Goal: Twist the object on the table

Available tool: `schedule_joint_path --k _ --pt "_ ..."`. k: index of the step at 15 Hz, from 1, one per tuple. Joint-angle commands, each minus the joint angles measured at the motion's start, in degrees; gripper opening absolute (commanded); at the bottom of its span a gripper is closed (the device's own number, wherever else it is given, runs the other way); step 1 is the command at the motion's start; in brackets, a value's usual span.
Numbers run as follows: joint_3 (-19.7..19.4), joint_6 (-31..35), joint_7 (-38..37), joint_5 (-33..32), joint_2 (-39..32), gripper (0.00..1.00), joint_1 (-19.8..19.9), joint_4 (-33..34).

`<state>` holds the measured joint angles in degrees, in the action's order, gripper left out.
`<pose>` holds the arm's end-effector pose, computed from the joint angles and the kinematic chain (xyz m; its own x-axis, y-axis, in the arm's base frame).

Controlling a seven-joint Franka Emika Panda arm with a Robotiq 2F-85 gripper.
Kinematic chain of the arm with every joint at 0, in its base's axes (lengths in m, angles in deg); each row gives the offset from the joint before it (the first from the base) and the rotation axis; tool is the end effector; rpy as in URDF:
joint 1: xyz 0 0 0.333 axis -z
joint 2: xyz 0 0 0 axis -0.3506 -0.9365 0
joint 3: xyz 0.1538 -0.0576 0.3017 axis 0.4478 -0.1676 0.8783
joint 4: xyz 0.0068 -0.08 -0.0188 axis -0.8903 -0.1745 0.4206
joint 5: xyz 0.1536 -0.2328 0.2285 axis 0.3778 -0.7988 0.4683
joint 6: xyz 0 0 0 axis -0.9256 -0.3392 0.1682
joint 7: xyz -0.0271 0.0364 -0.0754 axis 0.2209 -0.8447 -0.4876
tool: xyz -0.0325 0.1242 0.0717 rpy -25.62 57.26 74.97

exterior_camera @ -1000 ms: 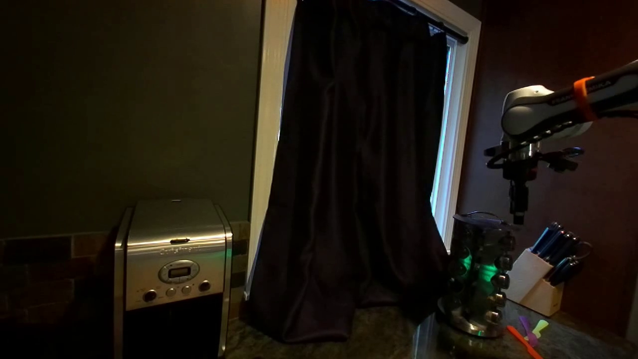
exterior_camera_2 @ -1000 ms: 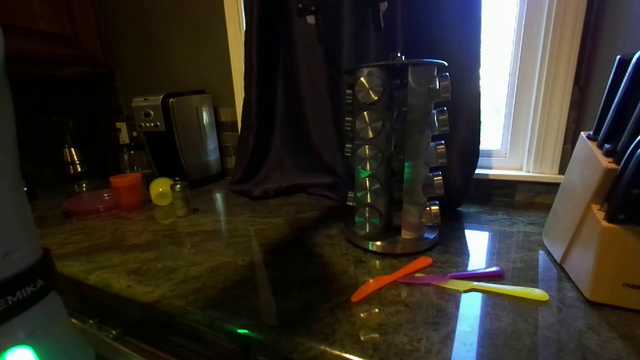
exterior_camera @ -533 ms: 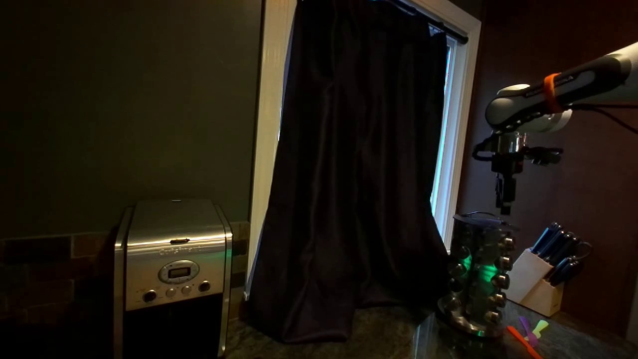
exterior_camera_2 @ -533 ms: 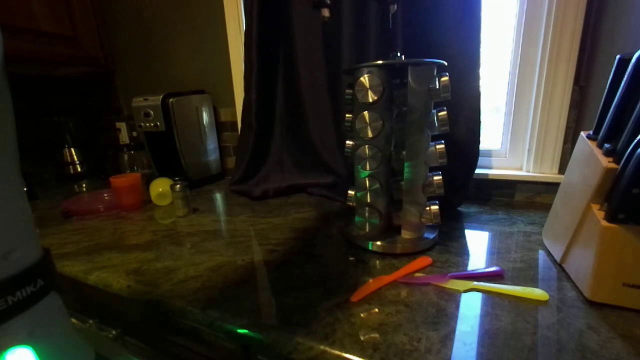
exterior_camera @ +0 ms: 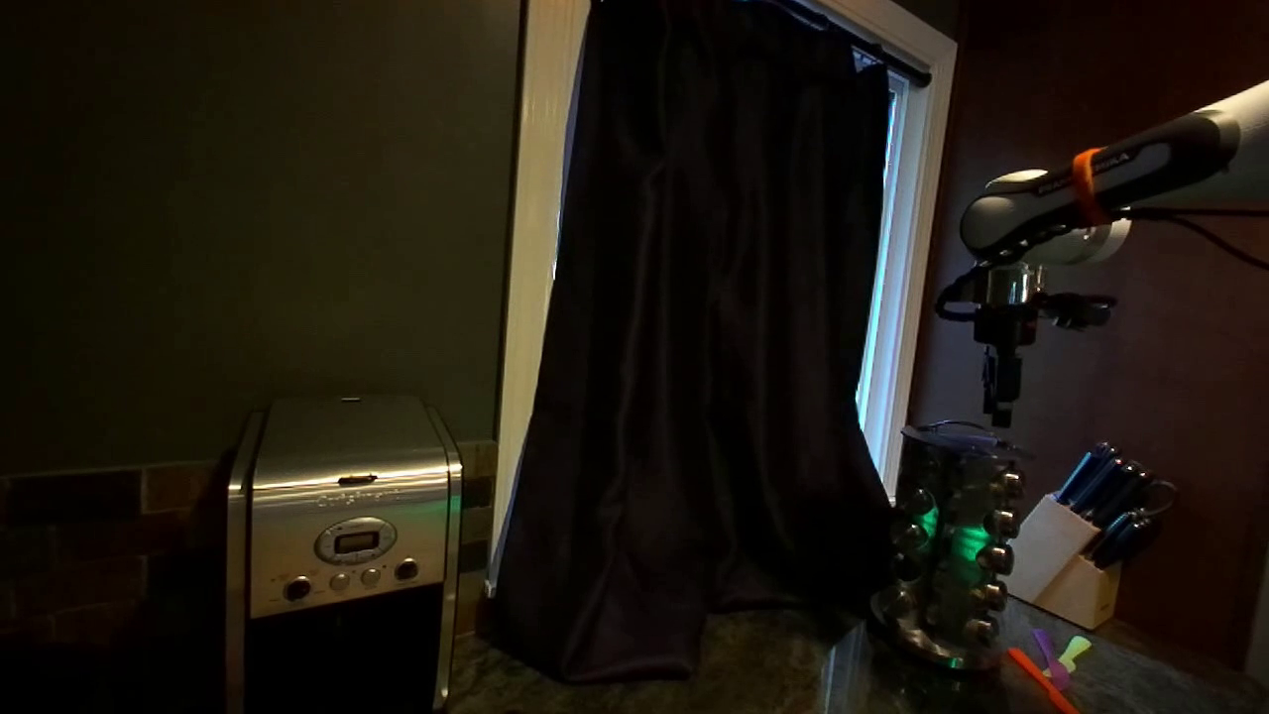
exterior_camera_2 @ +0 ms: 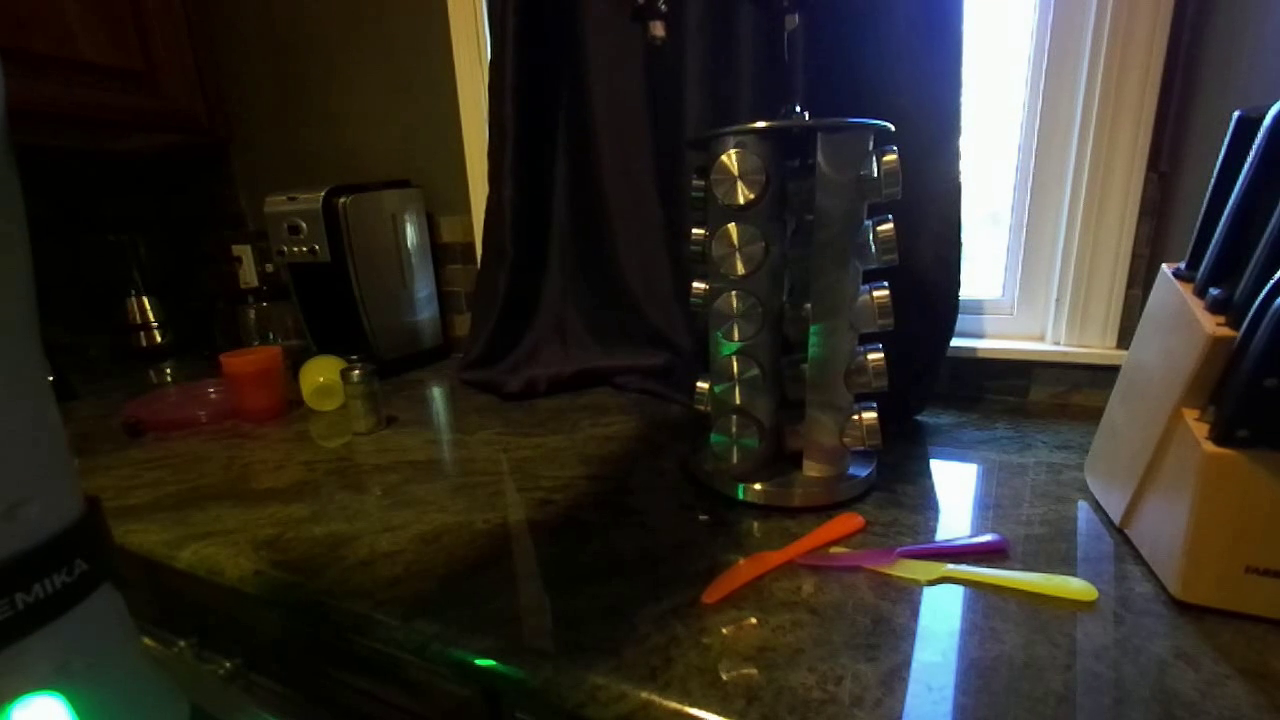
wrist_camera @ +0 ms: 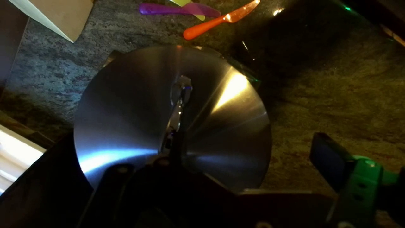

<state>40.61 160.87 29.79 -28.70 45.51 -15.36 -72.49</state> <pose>0.3763 -0.2307 0.5543 0.8353 0.5470 -0.0555 0.5498 -0.8319 0.0756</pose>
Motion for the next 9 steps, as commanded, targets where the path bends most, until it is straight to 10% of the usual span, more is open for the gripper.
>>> schedule_joint_path --k 1,9 --pt "0.4 -1.5 0.3 3.1 -2.1 1.00 2.2 2.4" --pt "-0.1 -1.5 1.0 8.8 -7.7 1.00 5.2 7.2"
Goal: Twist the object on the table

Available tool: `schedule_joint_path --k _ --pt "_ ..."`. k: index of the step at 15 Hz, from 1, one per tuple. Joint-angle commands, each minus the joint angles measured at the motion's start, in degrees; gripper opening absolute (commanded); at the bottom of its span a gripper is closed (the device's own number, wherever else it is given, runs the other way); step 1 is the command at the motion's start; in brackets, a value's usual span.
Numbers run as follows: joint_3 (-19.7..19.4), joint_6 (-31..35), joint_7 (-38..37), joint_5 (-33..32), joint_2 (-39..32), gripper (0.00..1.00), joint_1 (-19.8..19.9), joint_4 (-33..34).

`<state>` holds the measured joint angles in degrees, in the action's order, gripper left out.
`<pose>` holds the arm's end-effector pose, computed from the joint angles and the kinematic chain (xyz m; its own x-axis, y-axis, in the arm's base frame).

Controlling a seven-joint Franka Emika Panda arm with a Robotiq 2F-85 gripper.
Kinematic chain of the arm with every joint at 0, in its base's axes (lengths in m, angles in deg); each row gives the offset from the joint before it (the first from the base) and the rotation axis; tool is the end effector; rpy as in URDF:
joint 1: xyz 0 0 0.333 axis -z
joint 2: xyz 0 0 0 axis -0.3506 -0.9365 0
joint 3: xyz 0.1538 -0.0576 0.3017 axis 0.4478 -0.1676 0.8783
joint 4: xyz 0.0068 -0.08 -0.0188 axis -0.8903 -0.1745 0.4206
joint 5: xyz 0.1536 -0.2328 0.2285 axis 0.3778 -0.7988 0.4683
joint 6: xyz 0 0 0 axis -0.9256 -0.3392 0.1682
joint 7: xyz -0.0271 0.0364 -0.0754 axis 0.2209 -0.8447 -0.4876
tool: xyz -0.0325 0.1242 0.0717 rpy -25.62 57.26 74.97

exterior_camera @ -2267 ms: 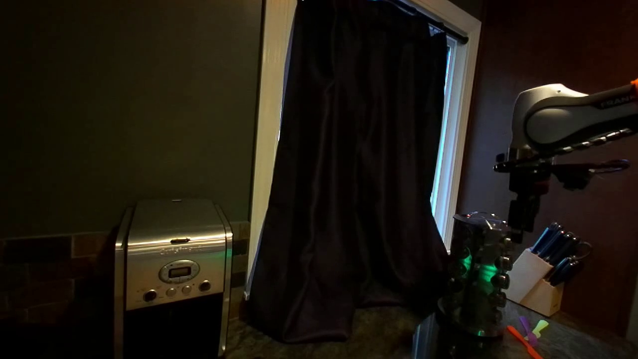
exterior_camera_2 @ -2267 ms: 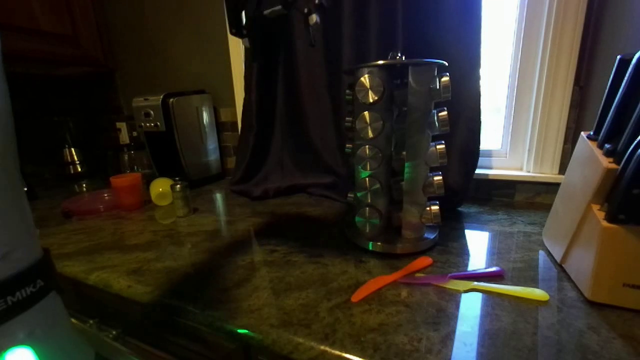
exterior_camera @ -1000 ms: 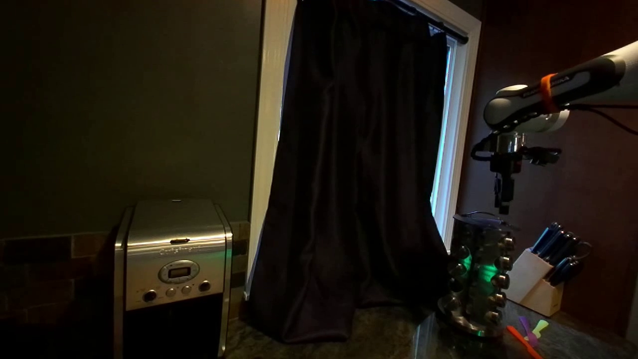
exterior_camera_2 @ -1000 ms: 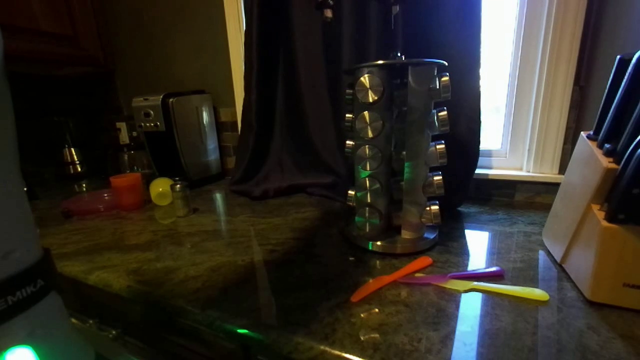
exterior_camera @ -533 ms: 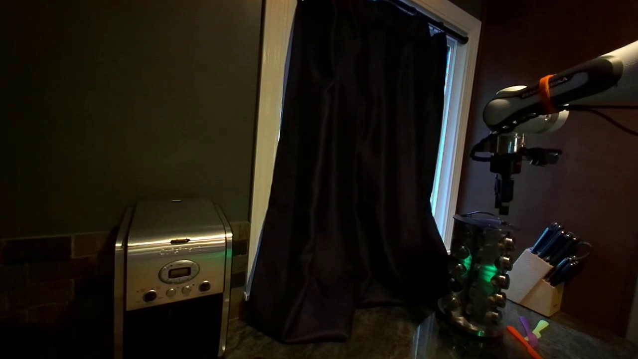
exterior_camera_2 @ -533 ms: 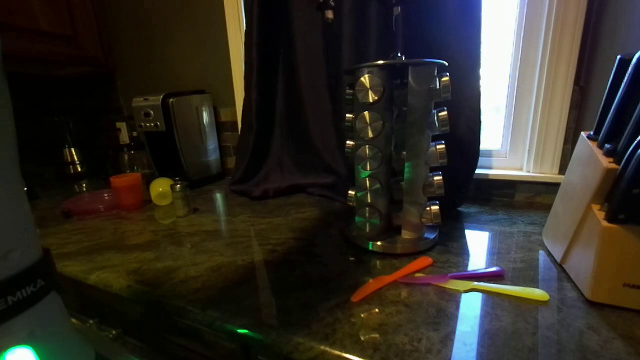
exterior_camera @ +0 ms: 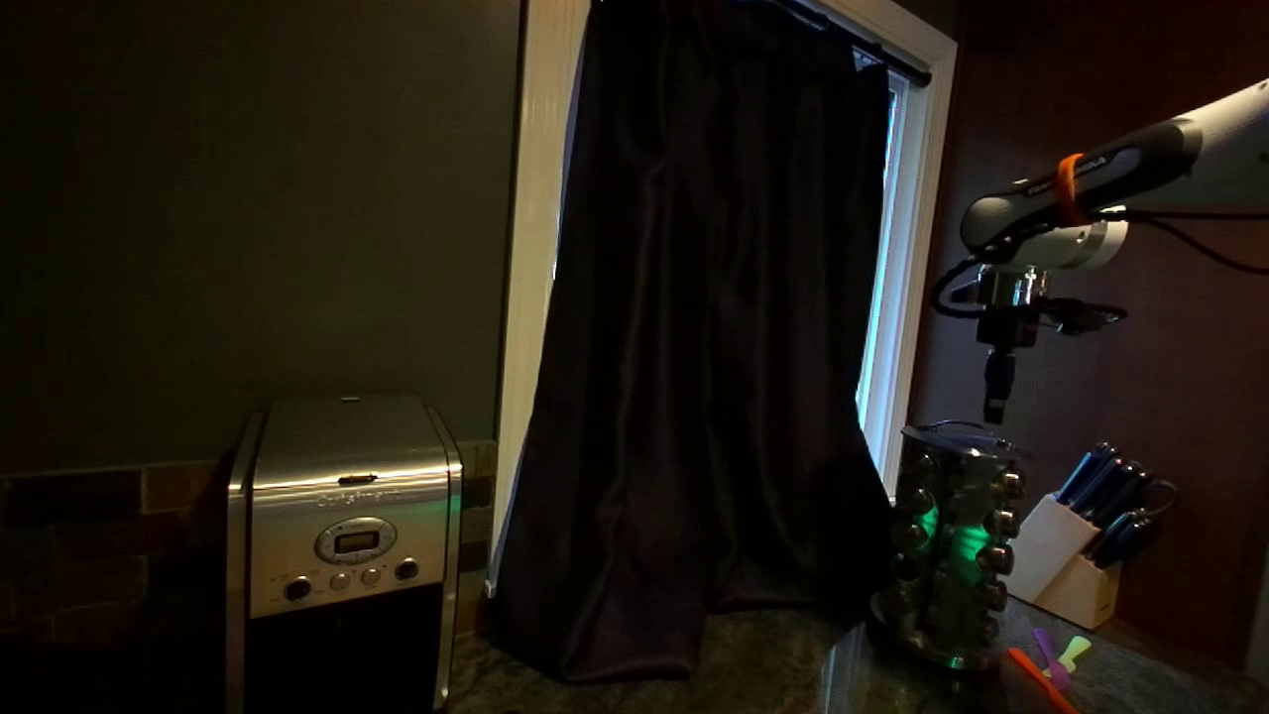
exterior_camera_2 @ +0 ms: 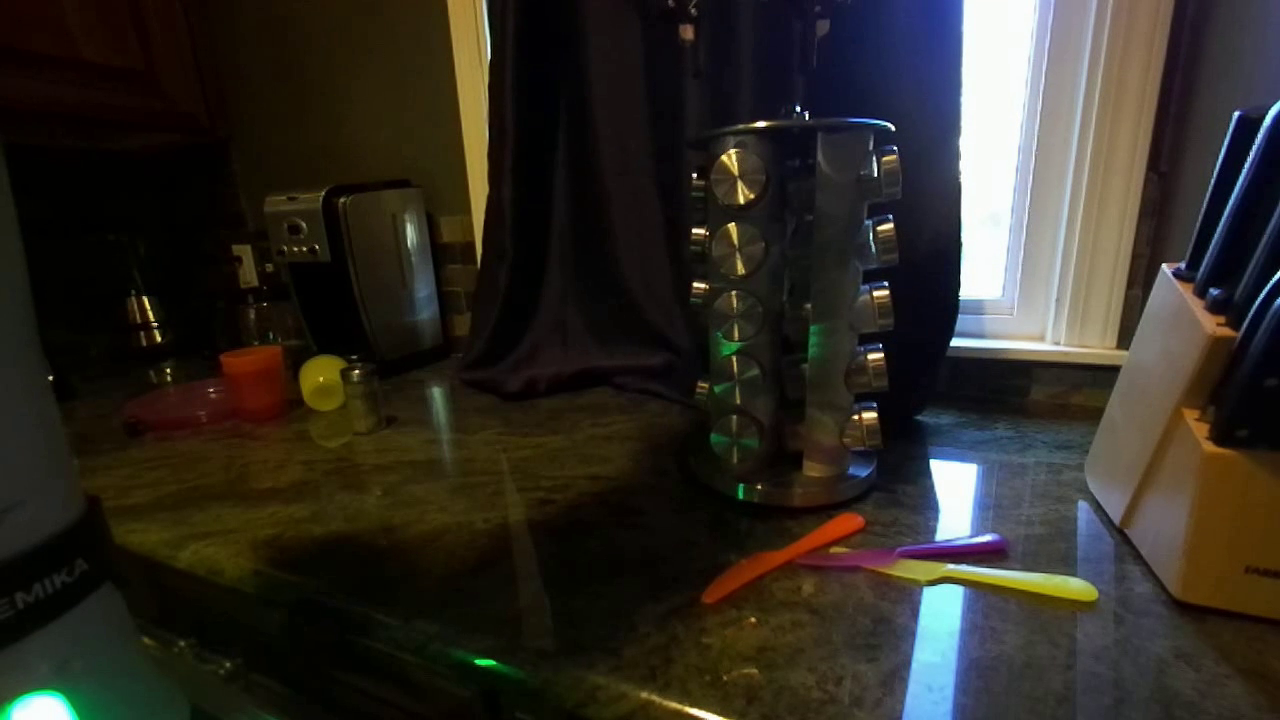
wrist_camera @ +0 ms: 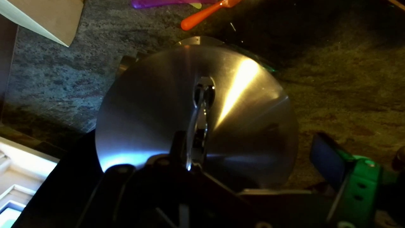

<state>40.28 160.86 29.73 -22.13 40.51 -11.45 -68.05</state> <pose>0.3910 -0.2564 0.5524 0.8883 0.4590 0.0112 0.4587 -0.8882 0.0255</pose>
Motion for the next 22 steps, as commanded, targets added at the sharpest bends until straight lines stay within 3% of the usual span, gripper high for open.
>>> schedule_joint_path --k 1,4,5,7,9,11,13,14,18,20,21,22 --pt "0.3 -1.3 0.9 2.3 -3.3 1.00 1.5 3.2" --pt "0.7 -1.6 0.4 2.9 -5.2 0.97 2.2 4.8" --pt "0.8 -1.4 0.2 3.0 -5.9 0.88 2.4 5.4" --pt "1.1 -1.2 -0.1 3.2 -7.0 0.80 2.8 6.3" --pt "1.5 -0.9 -1.4 2.8 -7.9 0.55 3.0 6.9" --pt "2.0 -1.6 -3.3 2.3 -8.9 0.45 3.3 7.8" --pt "2.5 -1.9 -5.2 2.0 -9.4 0.46 3.5 8.0" --pt "2.8 -2.2 -6.1 2.0 -9.7 0.57 3.6 8.2" --pt "3.5 -2.9 -11.0 1.7 -10.2 0.72 3.9 8.7" --pt "3.6 -4.0 -13.2 2.1 -10.1 0.55 4.1 9.0" --pt "3.6 -4.6 -14.1 2.5 -10.0 0.38 4.2 9.2" --pt "3.6 -5.1 -14.8 2.6 -9.9 0.38 4.2 9.3"
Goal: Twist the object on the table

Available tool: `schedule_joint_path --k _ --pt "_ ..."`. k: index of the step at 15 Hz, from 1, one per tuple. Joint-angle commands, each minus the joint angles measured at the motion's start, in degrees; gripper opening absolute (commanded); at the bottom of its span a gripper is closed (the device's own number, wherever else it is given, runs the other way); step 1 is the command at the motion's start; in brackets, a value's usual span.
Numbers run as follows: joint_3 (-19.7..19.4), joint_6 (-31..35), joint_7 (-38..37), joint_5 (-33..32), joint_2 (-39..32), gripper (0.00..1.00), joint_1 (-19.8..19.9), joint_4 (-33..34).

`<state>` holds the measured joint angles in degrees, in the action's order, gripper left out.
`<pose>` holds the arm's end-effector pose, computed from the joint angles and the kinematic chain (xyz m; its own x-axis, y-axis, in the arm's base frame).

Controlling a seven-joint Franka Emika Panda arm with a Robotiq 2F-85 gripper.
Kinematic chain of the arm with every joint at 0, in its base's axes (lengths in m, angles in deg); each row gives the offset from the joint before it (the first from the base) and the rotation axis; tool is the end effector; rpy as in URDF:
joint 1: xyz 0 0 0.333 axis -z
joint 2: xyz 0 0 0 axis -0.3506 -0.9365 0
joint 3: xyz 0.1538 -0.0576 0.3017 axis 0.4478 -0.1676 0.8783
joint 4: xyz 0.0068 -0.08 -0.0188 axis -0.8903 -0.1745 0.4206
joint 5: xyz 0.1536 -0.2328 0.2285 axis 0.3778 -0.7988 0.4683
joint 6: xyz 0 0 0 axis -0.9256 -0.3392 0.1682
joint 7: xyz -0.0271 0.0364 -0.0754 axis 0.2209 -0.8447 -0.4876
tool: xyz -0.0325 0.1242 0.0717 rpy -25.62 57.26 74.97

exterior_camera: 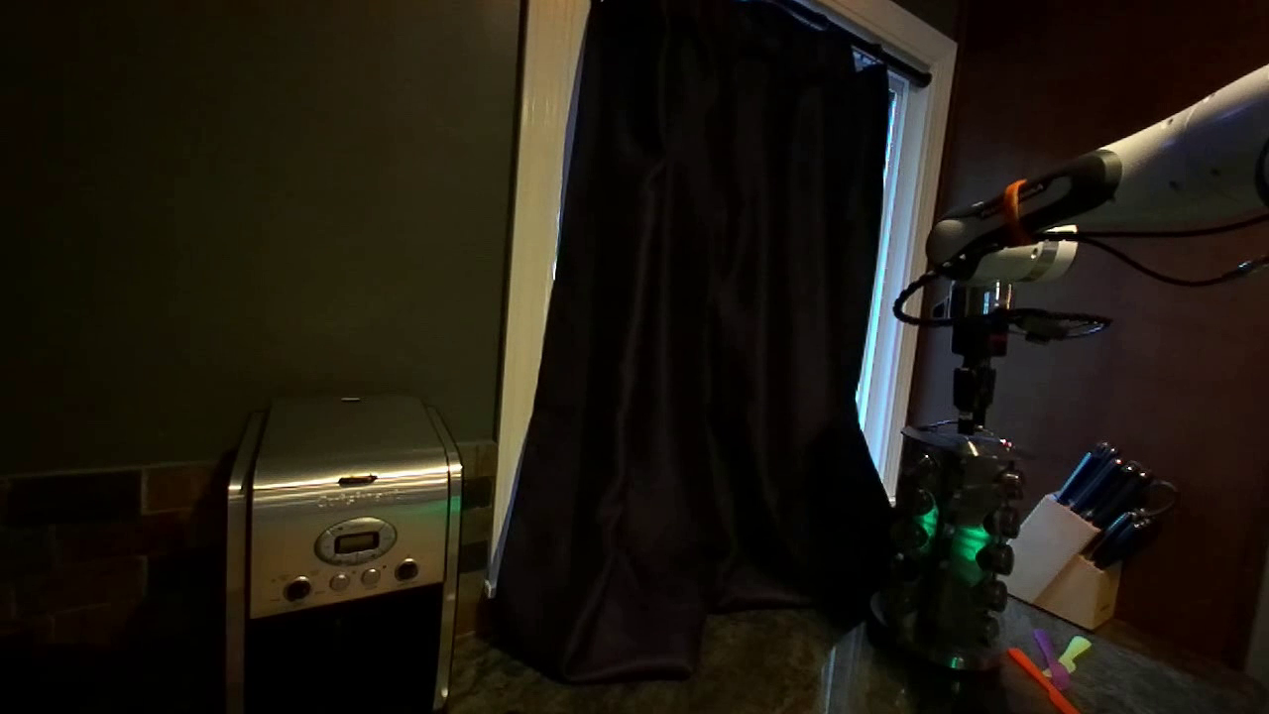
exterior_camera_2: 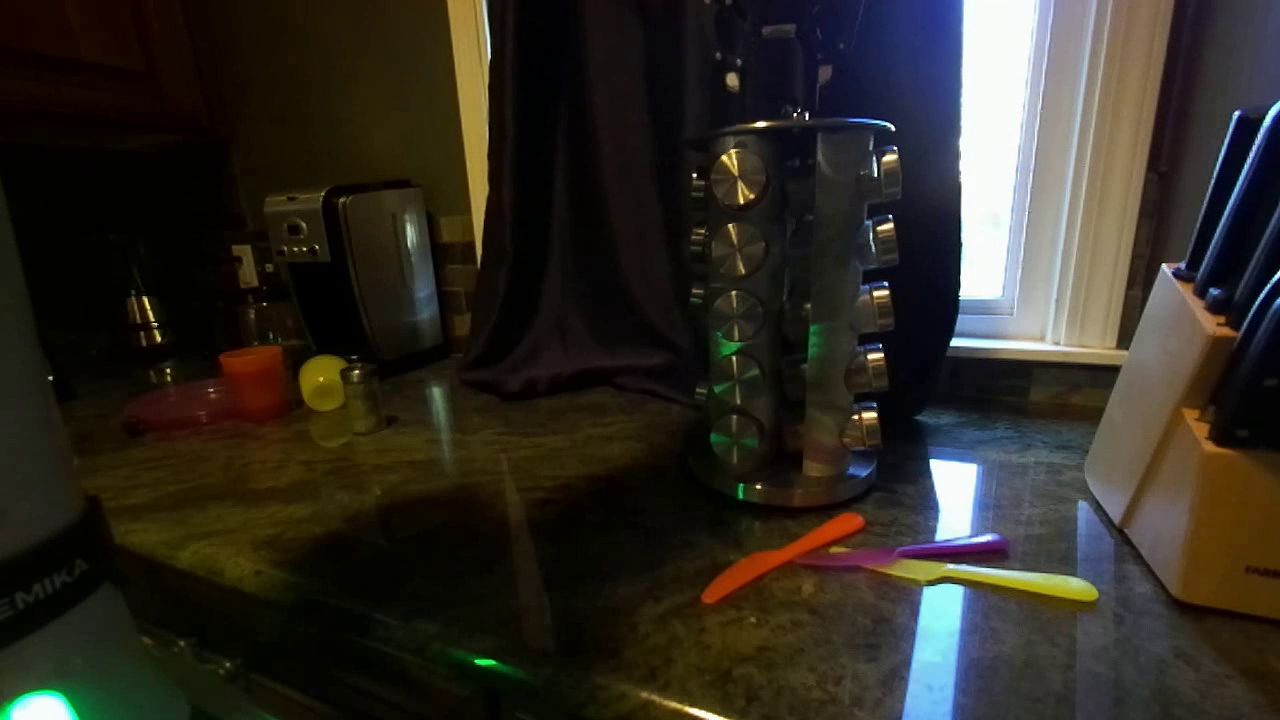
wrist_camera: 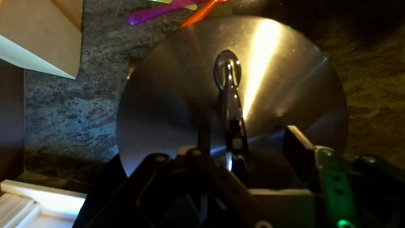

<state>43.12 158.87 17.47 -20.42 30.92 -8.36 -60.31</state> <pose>0.4370 -0.2696 0.5347 0.9689 0.2431 -0.0466 0.2437 -0.9698 0.0071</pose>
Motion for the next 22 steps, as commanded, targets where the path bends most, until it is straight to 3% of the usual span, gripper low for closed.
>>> schedule_joint_path --k 1,5,12,22 --pt "0.8 -3.2 -3.3 0.9 -0.3 0.31 1.2 1.6" --pt "0.9 -1.2 -8.5 0.0 0.5 0.01 1.6 1.0" --pt "0.8 -5.4 -20.4 4.0 -0.8 0.05 2.1 2.4" --pt "-0.4 -4.5 -38.4 13.6 -1.7 0.05 5.0 3.2"
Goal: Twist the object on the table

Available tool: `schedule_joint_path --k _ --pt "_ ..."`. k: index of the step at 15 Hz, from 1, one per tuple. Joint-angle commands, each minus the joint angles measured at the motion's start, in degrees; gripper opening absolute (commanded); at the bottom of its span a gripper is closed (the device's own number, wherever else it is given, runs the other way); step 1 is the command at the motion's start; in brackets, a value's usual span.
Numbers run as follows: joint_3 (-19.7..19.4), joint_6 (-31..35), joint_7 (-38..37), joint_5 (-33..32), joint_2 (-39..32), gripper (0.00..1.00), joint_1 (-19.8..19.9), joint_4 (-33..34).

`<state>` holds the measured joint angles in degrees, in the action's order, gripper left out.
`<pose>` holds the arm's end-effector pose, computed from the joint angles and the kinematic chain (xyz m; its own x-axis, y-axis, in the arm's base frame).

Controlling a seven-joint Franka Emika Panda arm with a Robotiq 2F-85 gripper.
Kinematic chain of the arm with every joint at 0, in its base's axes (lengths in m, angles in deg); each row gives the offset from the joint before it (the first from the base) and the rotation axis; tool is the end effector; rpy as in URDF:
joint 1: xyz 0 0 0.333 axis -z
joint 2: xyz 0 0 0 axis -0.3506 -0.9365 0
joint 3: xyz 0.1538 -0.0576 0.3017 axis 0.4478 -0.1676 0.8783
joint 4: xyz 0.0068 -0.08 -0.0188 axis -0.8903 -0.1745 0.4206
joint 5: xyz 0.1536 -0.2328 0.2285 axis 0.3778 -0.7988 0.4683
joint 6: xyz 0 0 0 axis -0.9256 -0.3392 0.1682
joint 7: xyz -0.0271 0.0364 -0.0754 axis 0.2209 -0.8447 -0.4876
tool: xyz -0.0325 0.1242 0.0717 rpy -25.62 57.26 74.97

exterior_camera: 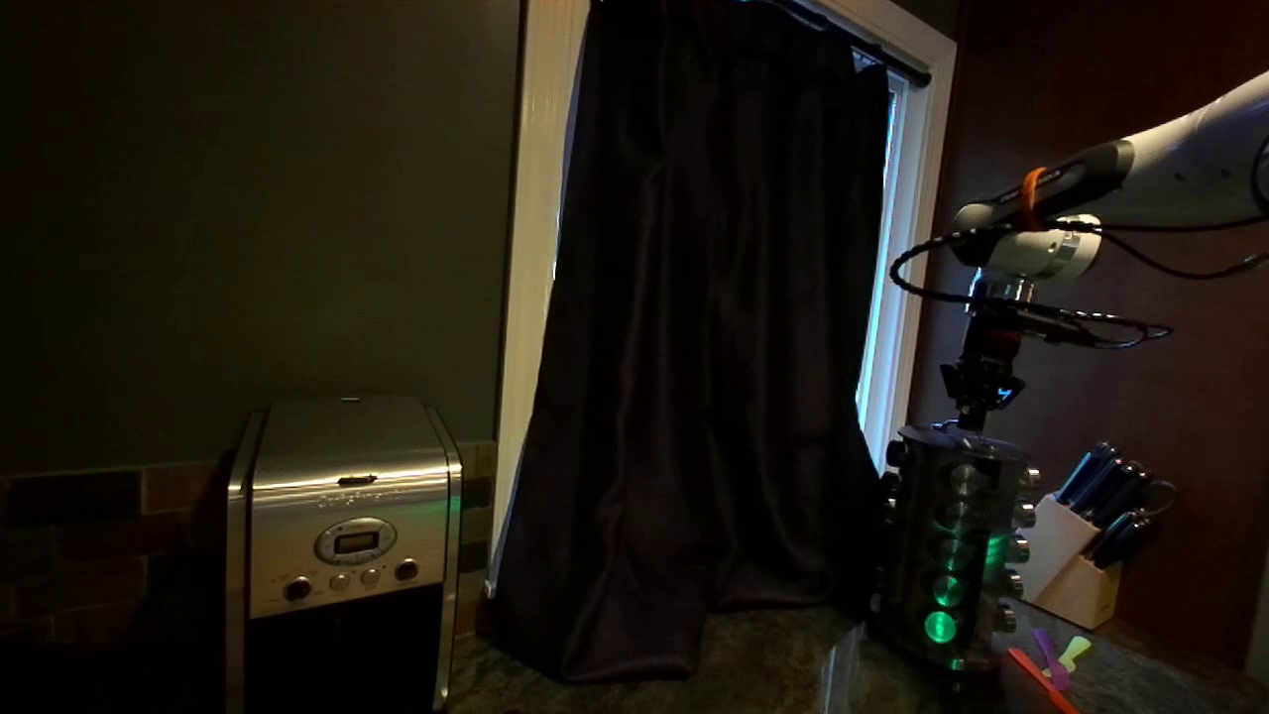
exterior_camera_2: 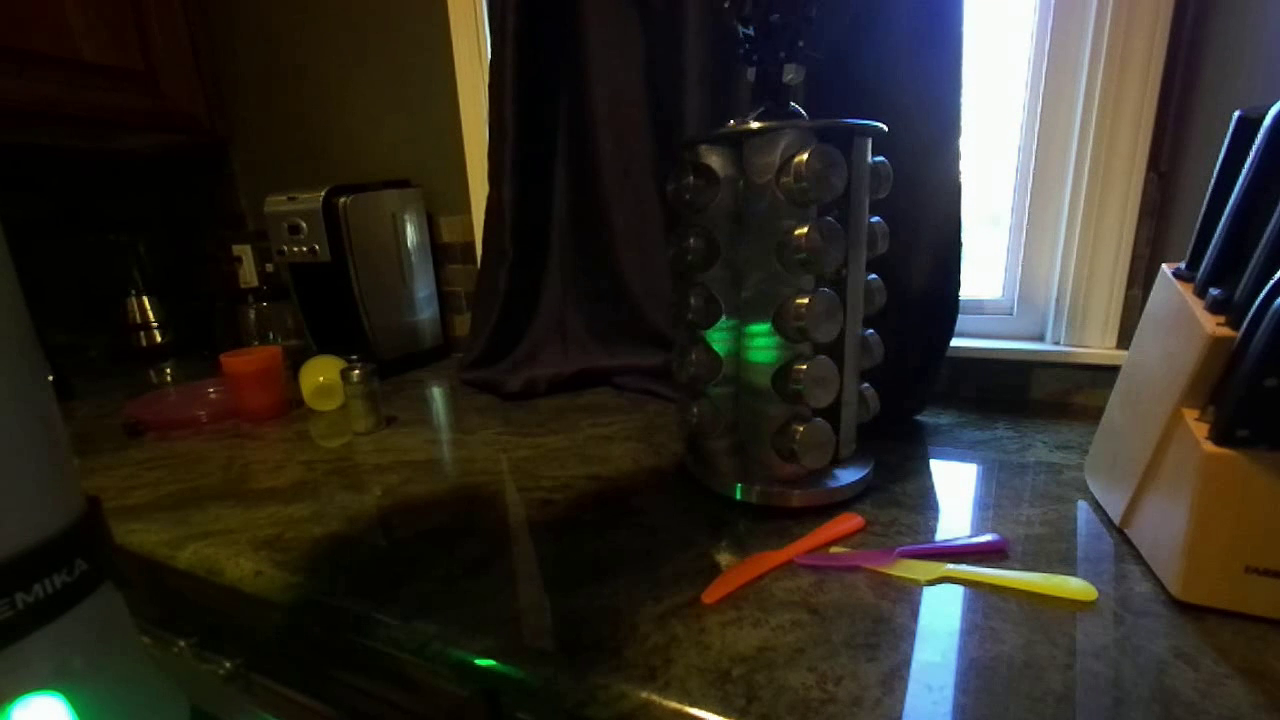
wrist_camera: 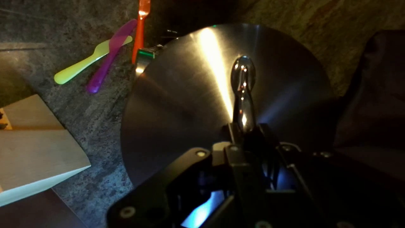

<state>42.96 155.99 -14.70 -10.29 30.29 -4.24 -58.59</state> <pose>0.4284 -0.2813 0.5396 0.9128 -0.4071 -0.0317 -0.4073 -0.9023 -0.1414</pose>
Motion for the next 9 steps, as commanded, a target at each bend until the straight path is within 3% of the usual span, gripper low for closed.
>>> schedule_joint_path --k 1,9 --pt "-0.2 -0.9 -8.9 3.7 -1.2 0.05 1.1 1.2" --pt "-0.1 2.2 -31.2 3.8 -1.4 0.05 1.5 0.1"
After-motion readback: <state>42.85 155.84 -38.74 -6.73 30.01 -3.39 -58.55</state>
